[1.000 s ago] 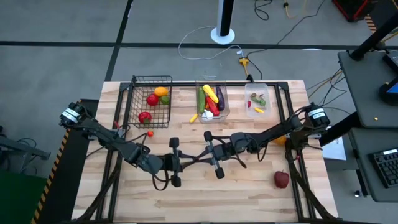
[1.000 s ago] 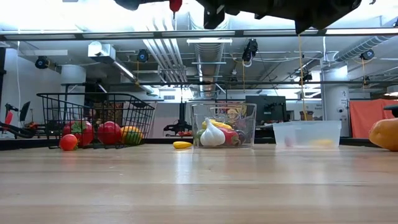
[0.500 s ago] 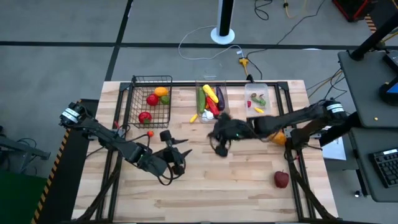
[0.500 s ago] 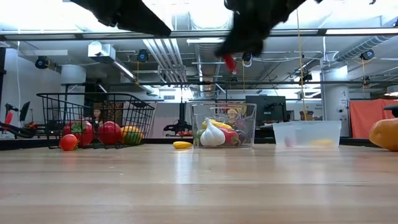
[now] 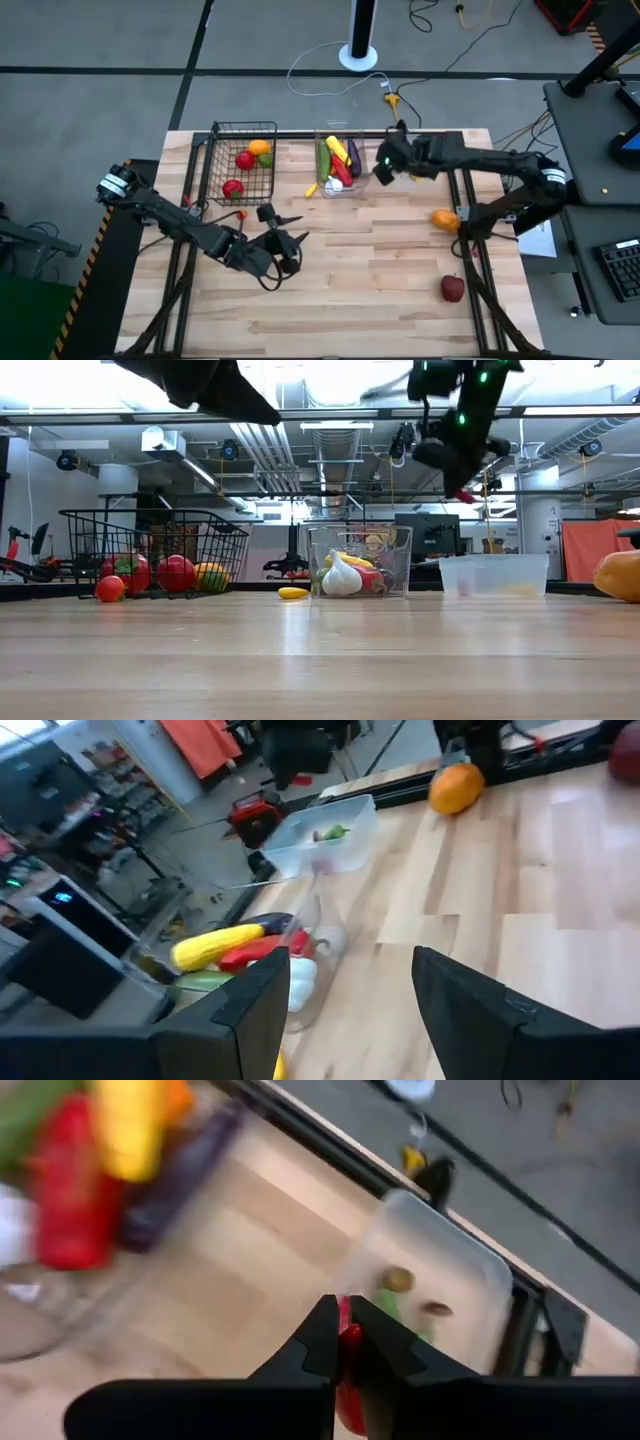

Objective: Sort produce into baskets
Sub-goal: Put the red chili pepper into the right transparent bin, then put the yellow corn into the right transparent bin

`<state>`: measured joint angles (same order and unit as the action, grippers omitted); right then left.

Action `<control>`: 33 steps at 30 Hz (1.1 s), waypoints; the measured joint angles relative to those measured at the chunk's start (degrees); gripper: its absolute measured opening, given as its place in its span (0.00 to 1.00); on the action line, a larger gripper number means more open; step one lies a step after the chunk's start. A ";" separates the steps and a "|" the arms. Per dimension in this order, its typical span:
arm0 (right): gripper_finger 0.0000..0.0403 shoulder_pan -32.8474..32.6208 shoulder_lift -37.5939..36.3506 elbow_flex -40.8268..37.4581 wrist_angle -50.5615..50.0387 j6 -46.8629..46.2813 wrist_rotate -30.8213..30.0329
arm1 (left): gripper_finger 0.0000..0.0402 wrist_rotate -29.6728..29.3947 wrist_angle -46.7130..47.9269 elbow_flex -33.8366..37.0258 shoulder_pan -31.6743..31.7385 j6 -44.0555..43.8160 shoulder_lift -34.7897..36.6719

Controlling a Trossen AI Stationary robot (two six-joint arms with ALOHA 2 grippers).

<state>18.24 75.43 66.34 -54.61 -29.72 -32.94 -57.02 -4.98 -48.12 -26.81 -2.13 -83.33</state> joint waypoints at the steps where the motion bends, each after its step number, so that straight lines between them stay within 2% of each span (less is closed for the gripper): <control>1: 0.03 2.07 0.06 -0.50 0.10 0.82 0.83 | 0.48 1.58 0.01 0.00 0.33 -0.97 0.00; 3: 0.03 5.88 0.48 -1.73 0.31 1.94 1.33 | 0.48 6.38 -0.03 0.00 1.57 -2.98 0.00; 9: 0.03 13.55 1.30 -6.35 5.08 4.94 4.48 | 0.44 26.29 2.02 -0.20 7.63 -10.26 0.00; 11: 0.03 14.71 1.32 -7.76 6.46 4.82 4.99 | 0.43 29.61 3.91 -0.20 9.35 -12.42 0.00; 15: 0.08 15.64 1.26 -9.13 7.49 4.82 4.99 | 0.40 29.78 6.47 -0.20 11.39 -14.47 0.00; 25: 0.30 15.68 1.17 -8.90 7.58 4.86 4.97 | 0.40 29.03 6.70 -0.20 14.63 -13.74 0.00; 28: 0.35 15.68 0.94 -8.87 7.58 4.86 5.17 | 0.42 29.04 7.84 -0.20 15.40 -13.51 0.00; 33: 0.40 15.54 0.21 -8.87 8.33 6.01 8.81 | 0.50 29.05 9.15 -0.20 17.20 -13.96 -1.22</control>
<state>33.78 75.64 57.47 -46.27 -23.71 -24.13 -27.97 4.17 -48.31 -9.62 -16.10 -84.55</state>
